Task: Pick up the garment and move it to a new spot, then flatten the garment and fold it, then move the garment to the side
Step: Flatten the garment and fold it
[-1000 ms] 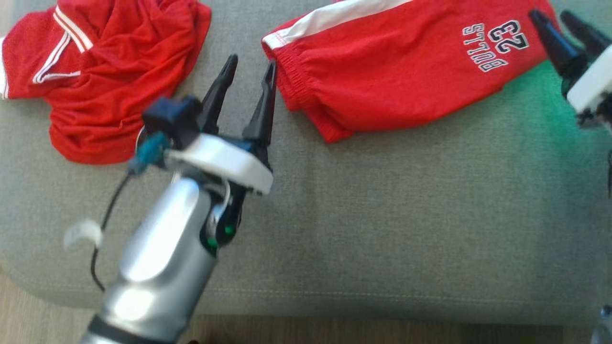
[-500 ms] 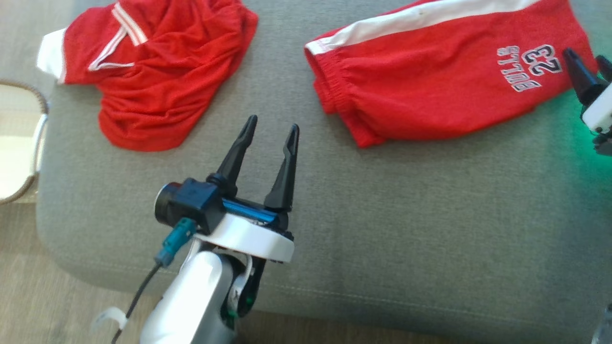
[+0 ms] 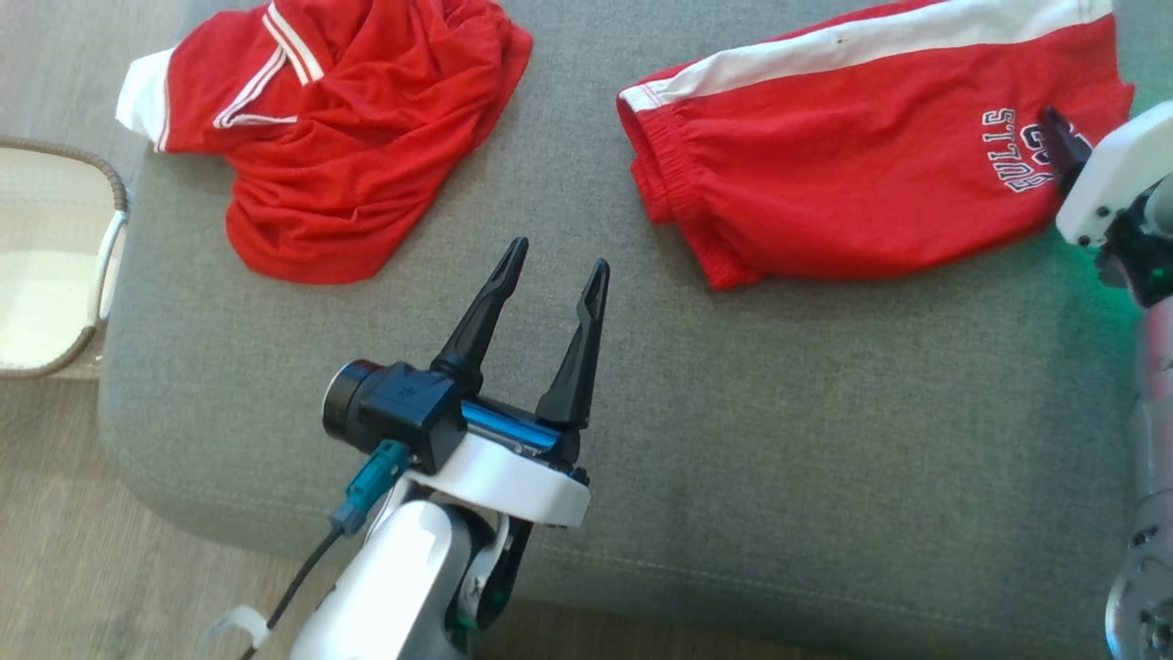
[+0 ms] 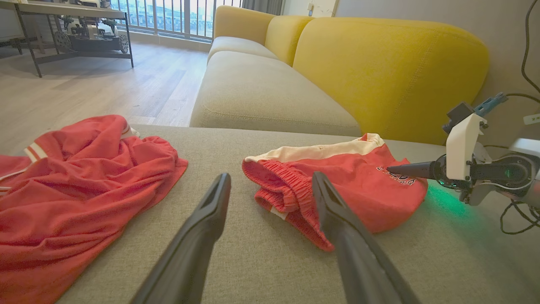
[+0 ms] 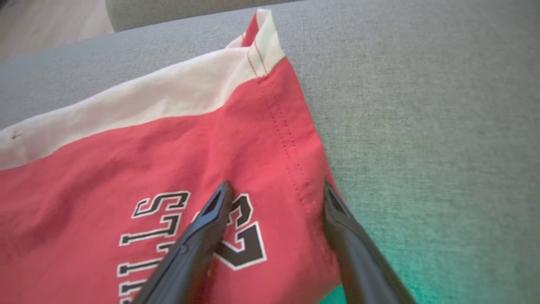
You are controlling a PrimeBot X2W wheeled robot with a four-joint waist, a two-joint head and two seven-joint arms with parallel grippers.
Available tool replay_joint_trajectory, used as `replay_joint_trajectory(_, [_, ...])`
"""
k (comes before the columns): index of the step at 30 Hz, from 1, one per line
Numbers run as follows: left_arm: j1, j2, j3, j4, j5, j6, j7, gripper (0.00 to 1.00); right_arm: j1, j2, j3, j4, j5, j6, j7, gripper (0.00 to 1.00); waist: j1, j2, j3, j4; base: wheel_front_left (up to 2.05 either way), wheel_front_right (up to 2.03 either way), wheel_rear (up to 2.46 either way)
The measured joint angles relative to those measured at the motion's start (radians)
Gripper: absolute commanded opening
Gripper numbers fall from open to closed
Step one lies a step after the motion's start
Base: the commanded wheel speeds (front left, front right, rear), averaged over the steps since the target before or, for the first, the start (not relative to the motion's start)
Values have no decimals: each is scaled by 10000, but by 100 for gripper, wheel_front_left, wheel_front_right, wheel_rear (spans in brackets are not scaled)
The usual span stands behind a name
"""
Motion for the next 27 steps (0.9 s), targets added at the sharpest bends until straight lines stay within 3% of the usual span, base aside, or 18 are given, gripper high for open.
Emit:
replay_joint_trajectory(9, [191,-2,0,-54,253,58,0,100,-231,-186,-938,644,-1106,0,-694,100,-1,0,-147,-94,0,0,0])
replay_joint_trajectory(18, [185,-4,-15,-150,349,-23,0,100,-871,-228,-1678,1452,-2192,0,-715,100,0,0,-15,-35,0,0,0])
replay_joint_trajectory(22, [168,-4,-31,-180,349,-25,0,100,-1126,-111,-1772,1764,-2516,0,-702,82,0,0,18,4,0,0,0])
replay_joint_trajectory(25, [165,-4,-29,-190,349,-19,0,100,-1266,84,-1714,2006,-2667,0,-575,48,0,0,-12,-21,0,0,0])
replay_joint_trajectory(27, [165,-4,-29,-190,339,-17,0,100,-1339,128,-1611,2184,-2742,0,-464,35,0,0,-74,-53,0,0,0])
